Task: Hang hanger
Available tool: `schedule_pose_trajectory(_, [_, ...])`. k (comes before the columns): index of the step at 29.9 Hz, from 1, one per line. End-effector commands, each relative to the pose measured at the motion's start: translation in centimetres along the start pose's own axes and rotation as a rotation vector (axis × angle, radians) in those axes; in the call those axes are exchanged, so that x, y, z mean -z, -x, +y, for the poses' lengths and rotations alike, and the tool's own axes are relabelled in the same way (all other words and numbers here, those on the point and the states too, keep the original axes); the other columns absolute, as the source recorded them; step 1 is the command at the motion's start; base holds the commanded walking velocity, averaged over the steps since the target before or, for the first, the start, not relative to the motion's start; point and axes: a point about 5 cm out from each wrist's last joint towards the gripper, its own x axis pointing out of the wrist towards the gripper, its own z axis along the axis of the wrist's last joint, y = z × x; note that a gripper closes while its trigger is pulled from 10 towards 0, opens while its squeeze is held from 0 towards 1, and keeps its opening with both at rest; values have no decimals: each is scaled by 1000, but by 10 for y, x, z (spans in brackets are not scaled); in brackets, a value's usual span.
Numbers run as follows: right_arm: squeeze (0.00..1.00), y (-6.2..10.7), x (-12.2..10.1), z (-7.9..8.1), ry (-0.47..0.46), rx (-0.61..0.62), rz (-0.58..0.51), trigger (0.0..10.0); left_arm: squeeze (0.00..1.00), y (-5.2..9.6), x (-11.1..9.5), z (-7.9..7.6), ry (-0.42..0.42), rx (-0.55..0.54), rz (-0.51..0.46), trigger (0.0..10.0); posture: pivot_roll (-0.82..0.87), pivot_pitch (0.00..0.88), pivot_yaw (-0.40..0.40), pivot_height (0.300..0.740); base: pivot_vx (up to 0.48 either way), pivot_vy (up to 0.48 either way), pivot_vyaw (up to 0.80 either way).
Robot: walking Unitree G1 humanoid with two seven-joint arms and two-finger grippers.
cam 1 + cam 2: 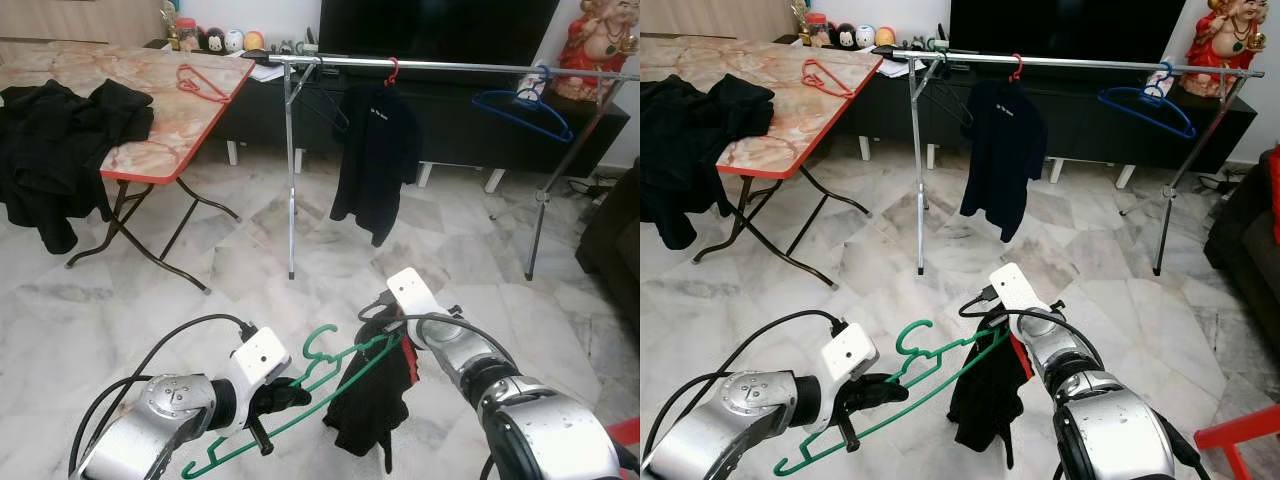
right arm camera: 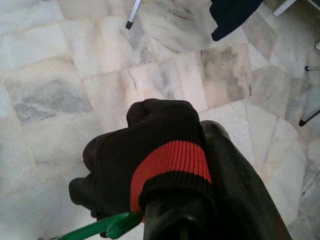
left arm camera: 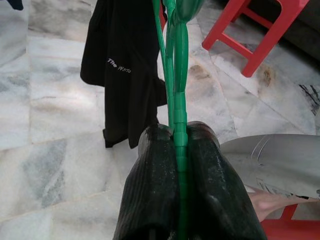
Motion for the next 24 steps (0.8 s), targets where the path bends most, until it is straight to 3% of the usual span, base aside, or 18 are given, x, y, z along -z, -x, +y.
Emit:
schedule_pose_trajectory(1, [0, 0, -2, 2, -25, -9, -23, 10000, 0, -1, -7, -3, -25, 24, -20, 10000, 96, 0, -103, 740, 0, 0, 0])
schedule_pose_trajectory(10, [0, 0, -15, 22, -23, -135, -85, 10000, 0, -2, -8, -4, -22, 33, -24, 10000, 106, 0, -104, 740, 0, 0, 0])
schedule_pose_trajectory(24, [0, 0, -13, 10, -49, -79, -77, 10000, 0, 3, 5, 2, -8, -57, 32, 10000, 107, 0, -105, 740, 0, 0, 0])
